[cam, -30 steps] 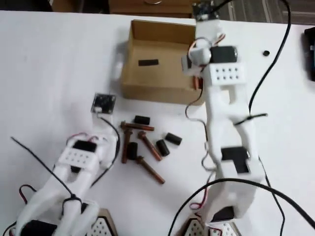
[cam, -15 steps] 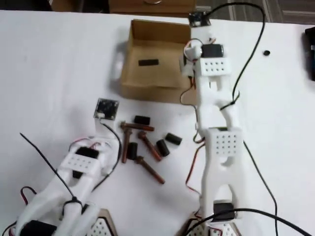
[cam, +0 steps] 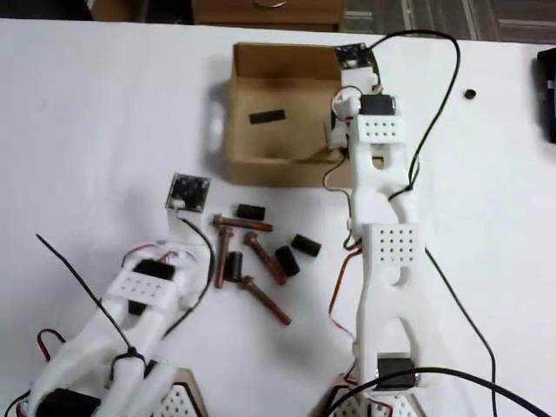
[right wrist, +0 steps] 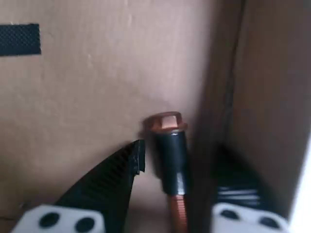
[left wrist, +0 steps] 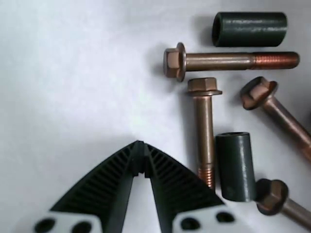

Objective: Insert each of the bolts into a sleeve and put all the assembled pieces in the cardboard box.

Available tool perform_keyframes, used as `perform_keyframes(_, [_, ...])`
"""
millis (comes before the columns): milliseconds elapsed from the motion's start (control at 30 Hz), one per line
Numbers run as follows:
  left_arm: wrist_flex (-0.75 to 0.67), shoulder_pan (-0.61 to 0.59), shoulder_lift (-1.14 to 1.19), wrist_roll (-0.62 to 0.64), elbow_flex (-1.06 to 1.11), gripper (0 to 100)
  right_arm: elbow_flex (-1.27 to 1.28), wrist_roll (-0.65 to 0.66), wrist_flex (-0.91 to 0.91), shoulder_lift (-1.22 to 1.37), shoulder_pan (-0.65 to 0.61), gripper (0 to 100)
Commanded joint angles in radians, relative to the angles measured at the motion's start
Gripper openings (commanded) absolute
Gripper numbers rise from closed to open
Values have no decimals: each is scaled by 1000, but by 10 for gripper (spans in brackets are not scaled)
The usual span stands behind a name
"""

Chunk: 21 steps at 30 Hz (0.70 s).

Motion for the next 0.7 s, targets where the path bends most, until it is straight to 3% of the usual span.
perform_keyframes(0, [-15, 6, -18, -3, -1, 21, -92, 8, 64, -56, 8, 294])
perform_keyframes(300, [-18, 3, -18, -3, -1, 21, -310, 8, 340, -196, -91, 294])
perform_keyframes(467, [-20, 3, -18, -2, -2, 22, -322, 9, 357, -326, -136, 294])
perform_keyframes(567, [-20, 3, -18, -2, -2, 22, -256, 25, 358, -438, -137, 294])
perform_keyframes(667, [-20, 2, -18, -2, -2, 22, -25, 126, 358, -601, -136, 294])
